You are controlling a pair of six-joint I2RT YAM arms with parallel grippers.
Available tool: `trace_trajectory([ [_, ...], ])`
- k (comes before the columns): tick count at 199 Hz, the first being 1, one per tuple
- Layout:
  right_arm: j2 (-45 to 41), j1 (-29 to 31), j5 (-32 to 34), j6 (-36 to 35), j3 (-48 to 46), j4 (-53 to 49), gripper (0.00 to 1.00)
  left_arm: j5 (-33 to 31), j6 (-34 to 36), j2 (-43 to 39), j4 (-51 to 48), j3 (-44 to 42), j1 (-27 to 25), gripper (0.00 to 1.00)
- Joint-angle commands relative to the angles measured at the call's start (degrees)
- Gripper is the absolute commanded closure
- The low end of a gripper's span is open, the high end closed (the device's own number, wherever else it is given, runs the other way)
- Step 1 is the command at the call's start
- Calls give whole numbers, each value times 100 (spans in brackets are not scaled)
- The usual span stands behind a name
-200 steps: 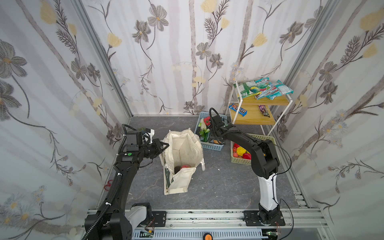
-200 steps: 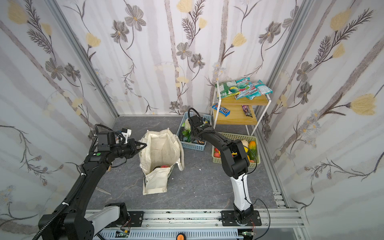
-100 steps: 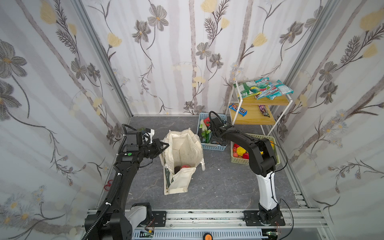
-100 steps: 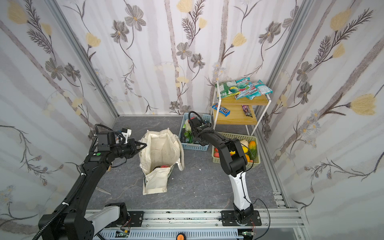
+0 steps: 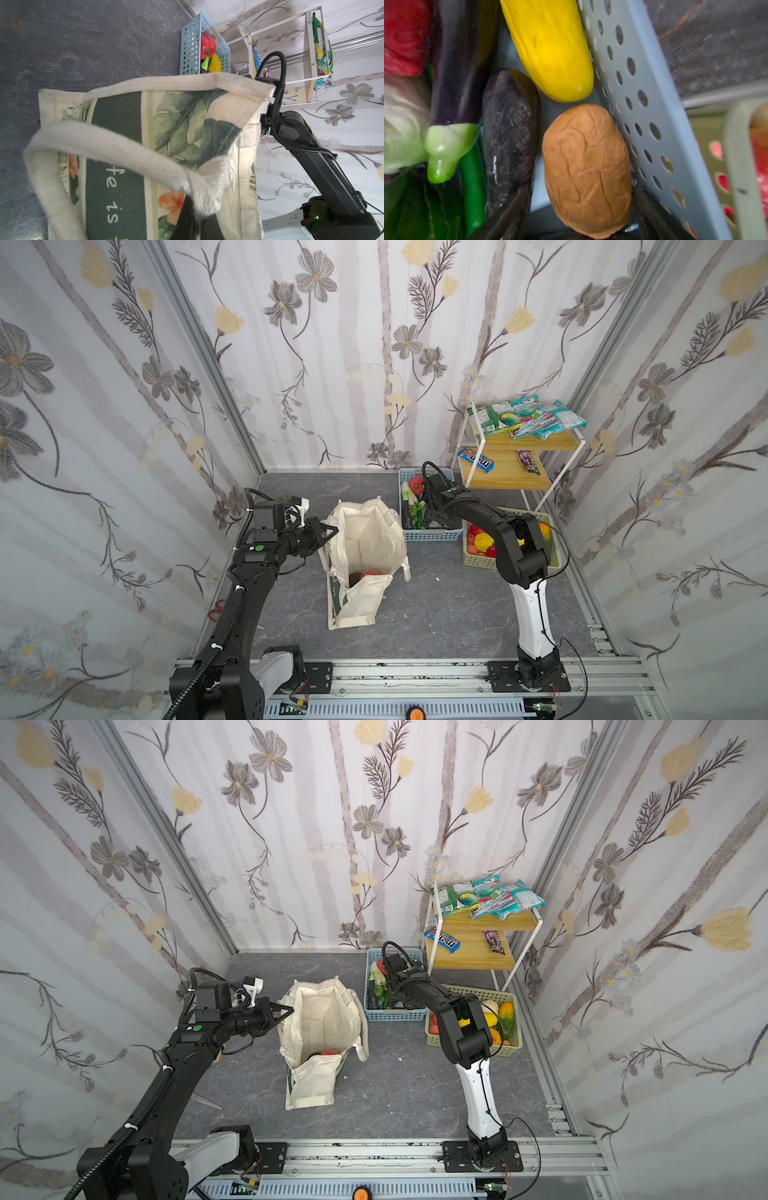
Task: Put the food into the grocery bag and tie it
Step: 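Lower the right gripper into the pale blue basket over the tan bread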
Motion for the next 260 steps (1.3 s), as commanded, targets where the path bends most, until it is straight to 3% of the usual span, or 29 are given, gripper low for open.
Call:
trace_trajectory([
  [1, 88, -119, 116, 8, 44, 66, 21, 61, 24, 32, -56, 26, 6, 100],
  [45, 140, -196, -254, -251, 35, 219, 18, 77, 49, 103, -71, 101, 4, 100],
  [77, 151, -164, -622, -410, -43, 352, 29, 72, 29, 103, -58, 96, 4, 100],
  [179, -350, -112, -782, -674, -386, 565, 40, 55, -34, 50, -78, 130, -22, 100],
  [260, -954, -112, -936, -742, -545, 580, 40, 32, -34, 20, -140, 170, -118, 100],
])
